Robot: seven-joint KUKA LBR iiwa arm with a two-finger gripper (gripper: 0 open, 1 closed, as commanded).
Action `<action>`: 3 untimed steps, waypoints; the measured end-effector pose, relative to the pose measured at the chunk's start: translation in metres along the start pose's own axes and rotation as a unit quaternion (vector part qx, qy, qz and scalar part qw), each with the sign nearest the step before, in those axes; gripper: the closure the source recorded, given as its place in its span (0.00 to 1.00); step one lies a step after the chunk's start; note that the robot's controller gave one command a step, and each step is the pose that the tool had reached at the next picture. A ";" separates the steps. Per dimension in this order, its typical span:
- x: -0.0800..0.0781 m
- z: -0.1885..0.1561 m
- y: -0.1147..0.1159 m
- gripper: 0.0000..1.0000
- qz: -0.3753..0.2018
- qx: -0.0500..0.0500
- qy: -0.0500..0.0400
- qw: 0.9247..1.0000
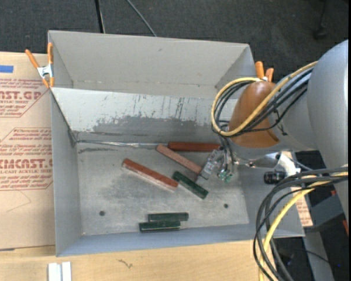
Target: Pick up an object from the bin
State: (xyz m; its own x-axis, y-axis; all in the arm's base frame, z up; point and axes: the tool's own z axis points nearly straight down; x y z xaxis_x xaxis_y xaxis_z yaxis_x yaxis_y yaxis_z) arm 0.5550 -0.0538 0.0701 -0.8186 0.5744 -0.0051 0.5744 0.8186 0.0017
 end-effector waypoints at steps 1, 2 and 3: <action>-0.002 -0.094 0.001 1.00 -0.001 -0.001 -0.001 1.000; -0.003 -0.116 0.002 1.00 -0.001 0.000 0.001 1.000; -0.003 -0.125 0.003 1.00 -0.002 0.000 0.002 1.000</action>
Offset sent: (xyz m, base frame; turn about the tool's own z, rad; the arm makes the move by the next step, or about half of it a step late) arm -0.0001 0.0000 0.0899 0.0000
